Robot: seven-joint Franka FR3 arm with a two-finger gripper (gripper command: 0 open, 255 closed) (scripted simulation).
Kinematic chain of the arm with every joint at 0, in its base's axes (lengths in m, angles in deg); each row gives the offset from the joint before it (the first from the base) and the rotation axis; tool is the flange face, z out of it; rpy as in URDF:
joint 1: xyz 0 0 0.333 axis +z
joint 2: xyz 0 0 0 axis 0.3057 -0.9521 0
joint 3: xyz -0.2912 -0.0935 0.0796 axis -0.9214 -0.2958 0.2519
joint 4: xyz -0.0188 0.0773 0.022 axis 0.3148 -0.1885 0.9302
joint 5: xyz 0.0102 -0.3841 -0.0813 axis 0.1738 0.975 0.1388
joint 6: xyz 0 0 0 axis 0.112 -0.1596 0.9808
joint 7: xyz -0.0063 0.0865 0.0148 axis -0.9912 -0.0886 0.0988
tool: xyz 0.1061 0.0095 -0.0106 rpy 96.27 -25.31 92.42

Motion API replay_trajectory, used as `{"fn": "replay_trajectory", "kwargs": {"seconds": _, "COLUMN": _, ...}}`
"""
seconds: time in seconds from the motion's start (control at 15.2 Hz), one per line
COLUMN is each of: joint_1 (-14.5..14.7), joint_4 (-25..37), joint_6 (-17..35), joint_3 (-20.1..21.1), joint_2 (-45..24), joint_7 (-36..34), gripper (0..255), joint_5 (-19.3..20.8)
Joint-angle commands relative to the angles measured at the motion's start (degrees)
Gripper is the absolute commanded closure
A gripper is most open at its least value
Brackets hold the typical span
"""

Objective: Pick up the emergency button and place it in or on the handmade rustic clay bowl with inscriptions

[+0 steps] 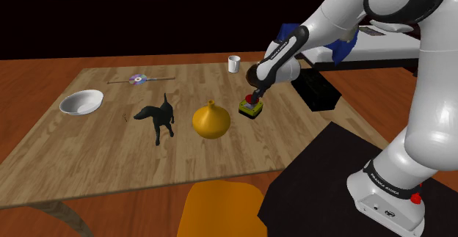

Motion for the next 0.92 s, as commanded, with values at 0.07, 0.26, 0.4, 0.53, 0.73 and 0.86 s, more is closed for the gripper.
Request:
{"fn": "replay_trajectory", "kwargs": {"seconds": 0.07, "joint_1": -0.11, "joint_4": 0.65, "joint_6": 0.57, "joint_3": 0.18, "joint_2": -1.18, "joint_7": 0.13, "gripper": 0, "joint_5": -0.13}}
{"fn": "replay_trajectory", "kwargs": {"seconds": 0.26, "joint_1": -0.11, "joint_4": 0.66, "joint_6": 0.57, "joint_3": 0.18, "joint_2": -1.18, "joint_7": 0.13, "gripper": 0, "joint_5": -0.13}}
{"fn": "replay_trajectory", "kwargs": {"seconds": 0.4, "joint_1": -0.11, "joint_4": 0.66, "joint_6": 0.57, "joint_3": 0.18, "joint_2": -1.18, "joint_7": 0.13, "gripper": 0, "joint_5": -0.13}}
{"fn": "replay_trajectory", "kwargs": {"seconds": 0.53, "joint_1": -0.11, "joint_4": 0.66, "joint_6": 0.57, "joint_3": 0.18, "joint_2": -1.19, "joint_7": 0.13, "gripper": 255, "joint_5": -0.13}}
{"fn": "replay_trajectory", "kwargs": {"seconds": 0.73, "joint_1": -0.1, "joint_4": 0.7, "joint_6": 0.55, "joint_3": 0.17, "joint_2": -1.2, "joint_7": 0.11, "gripper": 255, "joint_5": -0.12}}
{"fn": "replay_trajectory", "kwargs": {"seconds": 0.86, "joint_1": -0.12, "joint_4": 0.73, "joint_6": 0.5, "joint_3": 0.16, "joint_2": -1.19, "joint_7": 0.13, "gripper": 255, "joint_5": -0.12}}
